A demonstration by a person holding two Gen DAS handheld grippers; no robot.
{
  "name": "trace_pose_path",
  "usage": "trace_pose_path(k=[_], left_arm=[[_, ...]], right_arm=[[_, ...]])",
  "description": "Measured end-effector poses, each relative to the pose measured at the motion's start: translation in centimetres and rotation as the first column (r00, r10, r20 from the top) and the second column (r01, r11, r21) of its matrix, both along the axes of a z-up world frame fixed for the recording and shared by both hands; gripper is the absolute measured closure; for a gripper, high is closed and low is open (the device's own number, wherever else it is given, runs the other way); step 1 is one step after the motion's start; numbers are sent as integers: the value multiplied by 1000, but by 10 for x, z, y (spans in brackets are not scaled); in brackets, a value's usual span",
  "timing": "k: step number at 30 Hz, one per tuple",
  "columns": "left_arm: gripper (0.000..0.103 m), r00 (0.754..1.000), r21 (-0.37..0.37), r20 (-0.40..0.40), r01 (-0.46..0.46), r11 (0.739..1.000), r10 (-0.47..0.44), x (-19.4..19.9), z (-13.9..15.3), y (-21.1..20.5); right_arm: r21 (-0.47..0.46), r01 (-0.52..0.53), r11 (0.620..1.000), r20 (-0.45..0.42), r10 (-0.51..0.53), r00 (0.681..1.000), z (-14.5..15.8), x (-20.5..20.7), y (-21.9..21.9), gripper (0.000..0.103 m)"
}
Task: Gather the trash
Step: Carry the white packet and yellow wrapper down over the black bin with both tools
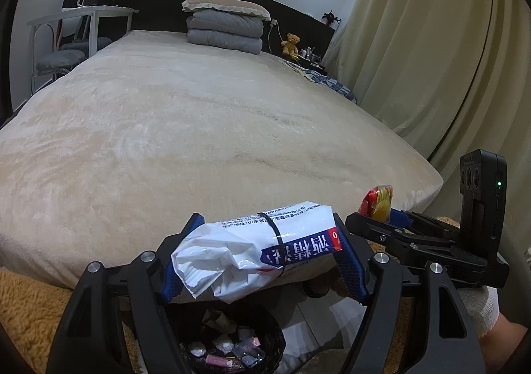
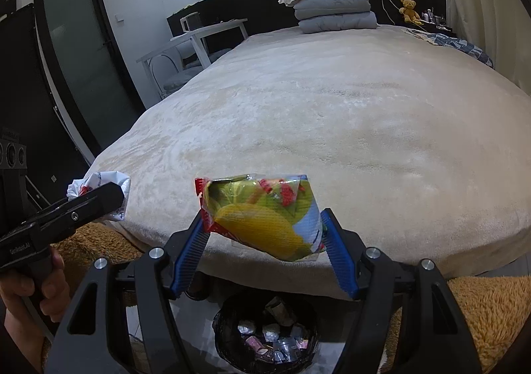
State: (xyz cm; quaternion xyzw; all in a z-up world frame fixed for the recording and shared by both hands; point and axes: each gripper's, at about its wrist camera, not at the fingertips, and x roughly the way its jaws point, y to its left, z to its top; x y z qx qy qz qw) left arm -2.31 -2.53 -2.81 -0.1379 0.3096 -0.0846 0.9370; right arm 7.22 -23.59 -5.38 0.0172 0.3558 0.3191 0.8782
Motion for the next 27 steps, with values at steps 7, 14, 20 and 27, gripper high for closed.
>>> trace_pose_path(k=[7, 14, 20, 27], left_arm=[[31, 999, -28, -47, 12, 1000, -13, -11, -14, -2], [31, 991, -60, -123, 39, 997, -46, -16, -34, -5], [31, 973, -87, -220, 46, 995, -64, -10, -54, -5], [31, 931, -86, -358, 43, 995, -71, 3, -83, -7]], right_arm=[[-13, -33, 999, -27, 32, 999, -8, -18, -2, 35], [-5, -72, 997, -135, 71, 988, -21, -23, -8, 35], [2, -89, 996, -227, 87, 970, -34, -18, -6, 35], [-51, -109, 993, -342, 85, 936, -54, -15, 6, 35]])
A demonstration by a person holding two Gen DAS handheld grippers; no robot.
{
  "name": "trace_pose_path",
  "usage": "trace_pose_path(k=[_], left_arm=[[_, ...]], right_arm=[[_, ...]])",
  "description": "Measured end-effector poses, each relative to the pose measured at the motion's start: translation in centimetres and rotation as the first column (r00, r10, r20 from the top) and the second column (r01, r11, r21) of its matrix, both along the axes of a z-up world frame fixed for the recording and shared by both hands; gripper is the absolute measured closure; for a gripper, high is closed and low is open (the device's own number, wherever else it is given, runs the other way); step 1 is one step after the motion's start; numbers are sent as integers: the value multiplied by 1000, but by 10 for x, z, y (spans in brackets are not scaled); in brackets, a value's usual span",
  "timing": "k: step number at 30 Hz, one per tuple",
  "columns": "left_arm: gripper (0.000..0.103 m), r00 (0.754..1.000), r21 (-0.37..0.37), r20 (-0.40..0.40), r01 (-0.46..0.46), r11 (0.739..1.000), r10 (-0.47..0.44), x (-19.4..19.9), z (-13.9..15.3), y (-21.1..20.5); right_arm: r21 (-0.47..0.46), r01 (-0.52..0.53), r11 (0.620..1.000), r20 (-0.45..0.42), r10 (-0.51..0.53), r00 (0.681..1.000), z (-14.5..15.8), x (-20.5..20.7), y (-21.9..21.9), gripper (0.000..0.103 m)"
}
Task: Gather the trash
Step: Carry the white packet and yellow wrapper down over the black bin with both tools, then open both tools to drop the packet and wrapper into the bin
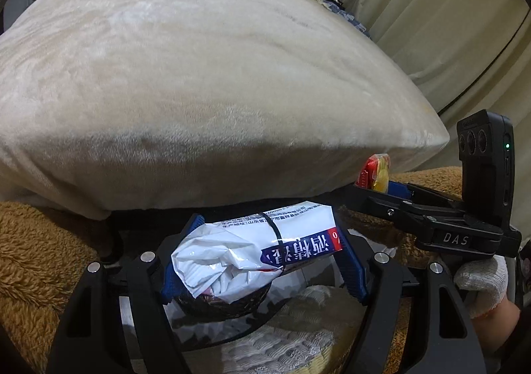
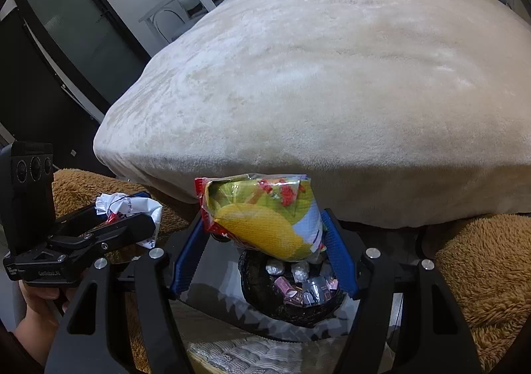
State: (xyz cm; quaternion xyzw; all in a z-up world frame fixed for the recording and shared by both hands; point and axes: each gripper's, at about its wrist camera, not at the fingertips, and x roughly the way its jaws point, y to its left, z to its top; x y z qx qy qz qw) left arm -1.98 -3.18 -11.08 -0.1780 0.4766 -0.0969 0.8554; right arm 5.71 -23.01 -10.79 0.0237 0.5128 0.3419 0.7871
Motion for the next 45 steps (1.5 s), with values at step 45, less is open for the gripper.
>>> trace_pose_path(k=[45], left_arm=[[20, 949, 46, -313, 68, 997, -50, 24, -68, -15]], right_arm=[[-80, 2, 997, -336, -28, 941, -78, 20, 19, 32]])
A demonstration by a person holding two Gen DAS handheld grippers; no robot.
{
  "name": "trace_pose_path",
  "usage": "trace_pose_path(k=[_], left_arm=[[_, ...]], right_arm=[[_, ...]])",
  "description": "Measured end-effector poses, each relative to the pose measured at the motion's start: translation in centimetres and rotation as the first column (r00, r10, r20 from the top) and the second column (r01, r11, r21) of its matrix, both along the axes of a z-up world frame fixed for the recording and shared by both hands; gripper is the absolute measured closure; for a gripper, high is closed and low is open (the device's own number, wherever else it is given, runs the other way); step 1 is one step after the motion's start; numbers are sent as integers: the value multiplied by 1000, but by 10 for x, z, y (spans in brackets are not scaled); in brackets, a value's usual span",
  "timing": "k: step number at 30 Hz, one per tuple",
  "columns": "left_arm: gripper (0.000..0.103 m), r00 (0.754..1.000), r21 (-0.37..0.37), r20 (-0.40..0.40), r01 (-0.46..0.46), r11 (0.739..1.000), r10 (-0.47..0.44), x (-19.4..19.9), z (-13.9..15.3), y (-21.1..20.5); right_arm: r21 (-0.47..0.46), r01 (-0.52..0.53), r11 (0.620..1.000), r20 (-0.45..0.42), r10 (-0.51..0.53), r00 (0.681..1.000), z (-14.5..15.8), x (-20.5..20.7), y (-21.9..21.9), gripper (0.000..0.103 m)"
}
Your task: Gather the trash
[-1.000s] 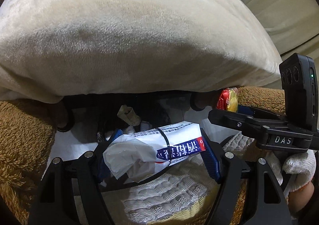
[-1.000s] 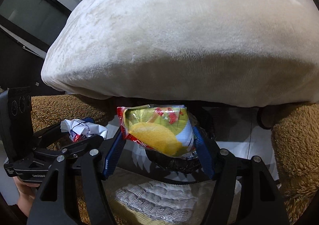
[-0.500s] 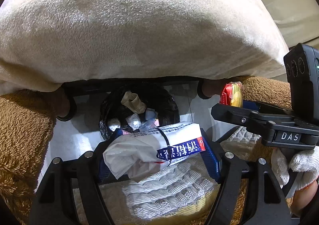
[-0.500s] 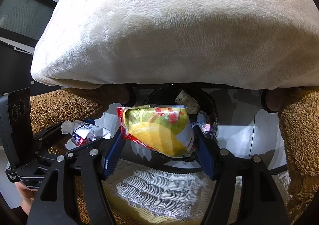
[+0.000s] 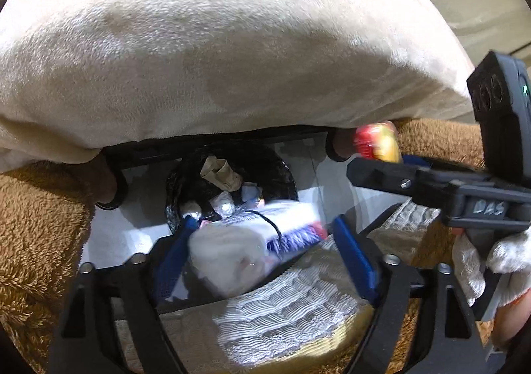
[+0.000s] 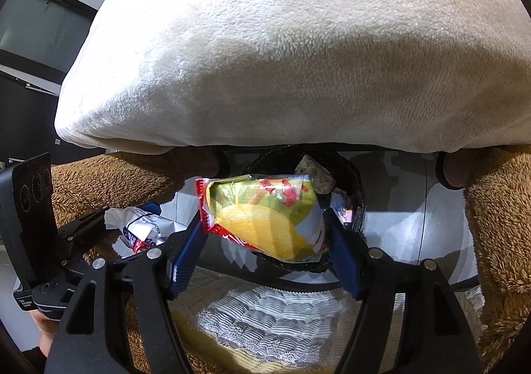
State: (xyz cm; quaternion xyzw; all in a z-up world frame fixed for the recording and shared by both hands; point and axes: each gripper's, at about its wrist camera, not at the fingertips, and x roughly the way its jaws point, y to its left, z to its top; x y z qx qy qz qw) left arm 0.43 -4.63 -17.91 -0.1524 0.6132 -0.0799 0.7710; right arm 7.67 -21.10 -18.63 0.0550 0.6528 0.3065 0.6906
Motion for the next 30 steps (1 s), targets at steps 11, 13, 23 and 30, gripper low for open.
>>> trace_pose_path(k=[11, 13, 23, 30], left_arm=[[20, 997, 30, 78, -20, 999, 17, -3, 17, 1], [20, 995, 35, 99, -31, 999, 28, -6, 21, 4], [20, 961, 34, 262, -97, 995, 85, -18, 57, 18], [20, 890, 64, 451, -98, 993, 59, -32, 105, 19]], right_arm=[[38, 55, 998, 18, -56, 998, 7, 8, -10, 19], [45, 63, 997, 24, -64, 998, 10, 12, -11, 19], [114, 53, 992, 245, -80, 966, 53, -4, -20, 19], [216, 63, 974, 435, -154, 887, 103, -14, -45, 19]])
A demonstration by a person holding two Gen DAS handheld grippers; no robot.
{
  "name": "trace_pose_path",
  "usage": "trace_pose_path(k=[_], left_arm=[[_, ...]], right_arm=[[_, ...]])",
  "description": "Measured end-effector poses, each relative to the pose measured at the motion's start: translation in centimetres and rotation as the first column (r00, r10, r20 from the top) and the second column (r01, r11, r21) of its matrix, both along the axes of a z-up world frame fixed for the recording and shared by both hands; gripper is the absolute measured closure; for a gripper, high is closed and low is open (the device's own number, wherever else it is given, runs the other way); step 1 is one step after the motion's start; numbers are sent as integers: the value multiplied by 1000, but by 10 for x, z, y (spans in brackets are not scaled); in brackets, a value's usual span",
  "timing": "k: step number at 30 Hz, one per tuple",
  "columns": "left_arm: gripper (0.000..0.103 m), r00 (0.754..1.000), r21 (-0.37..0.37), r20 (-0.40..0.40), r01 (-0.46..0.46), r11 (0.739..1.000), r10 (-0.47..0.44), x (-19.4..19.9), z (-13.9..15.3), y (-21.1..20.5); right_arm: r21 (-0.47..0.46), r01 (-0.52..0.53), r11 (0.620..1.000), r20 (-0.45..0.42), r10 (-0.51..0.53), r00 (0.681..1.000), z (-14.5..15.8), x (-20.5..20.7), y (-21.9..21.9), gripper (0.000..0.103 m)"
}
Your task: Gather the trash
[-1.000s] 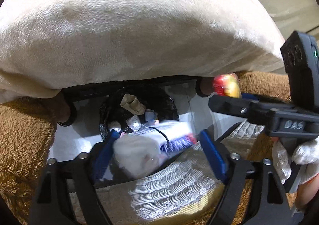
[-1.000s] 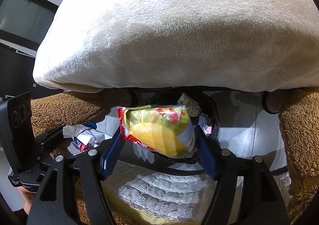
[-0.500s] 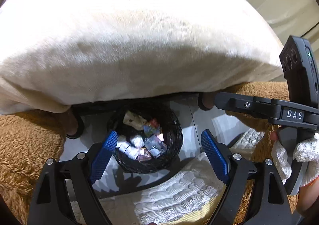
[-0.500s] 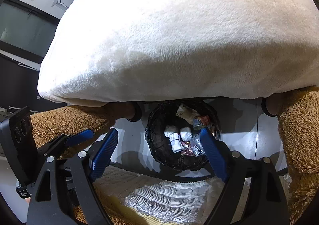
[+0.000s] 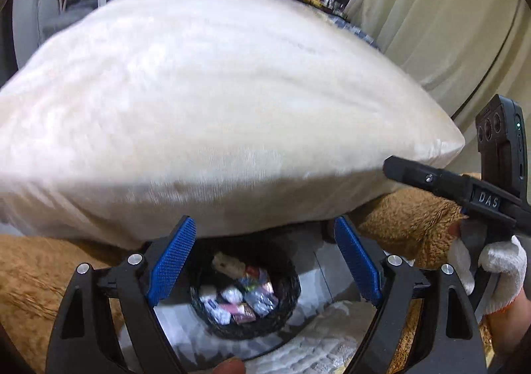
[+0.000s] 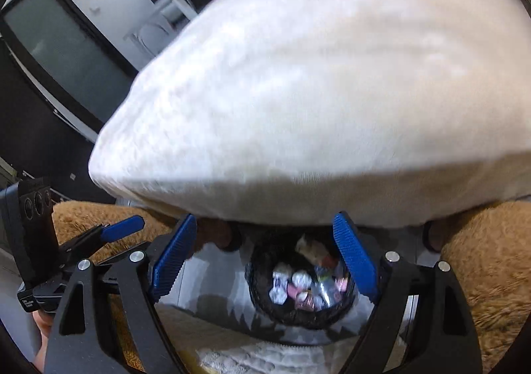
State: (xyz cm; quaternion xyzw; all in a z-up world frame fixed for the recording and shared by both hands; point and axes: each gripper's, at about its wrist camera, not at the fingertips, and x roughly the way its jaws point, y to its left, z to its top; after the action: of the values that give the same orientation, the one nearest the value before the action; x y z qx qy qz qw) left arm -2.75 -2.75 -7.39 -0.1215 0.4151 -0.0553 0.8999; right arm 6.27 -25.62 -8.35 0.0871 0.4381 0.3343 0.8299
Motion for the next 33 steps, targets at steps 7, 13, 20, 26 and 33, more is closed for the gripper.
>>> trace_pose_path(k=[7, 13, 20, 26, 33], left_arm=[[20, 985, 91, 171, -13, 996, -3, 0, 52, 13], [20, 969, 143, 247, -9, 990, -26, 11, 80, 26], [18, 956, 112, 293, -17, 994, -16, 14, 86, 41], [7, 945, 104, 326, -46, 994, 10, 10, 81, 39], [7, 932, 136, 362, -58, 989, 5, 1, 81, 32]], right_arm=[[-12, -15, 1000, 263, 17, 965, 61, -2, -12, 19], [-62, 26, 998, 419, 2, 908, 96, 9, 0, 16], [-55, 55, 997, 462, -24, 887, 105, 28, 0, 15], [-50, 75, 996, 476, -42, 878, 107, 36, -10, 5], [-75, 59, 995, 496, -14, 868, 104, 28, -14, 5]])
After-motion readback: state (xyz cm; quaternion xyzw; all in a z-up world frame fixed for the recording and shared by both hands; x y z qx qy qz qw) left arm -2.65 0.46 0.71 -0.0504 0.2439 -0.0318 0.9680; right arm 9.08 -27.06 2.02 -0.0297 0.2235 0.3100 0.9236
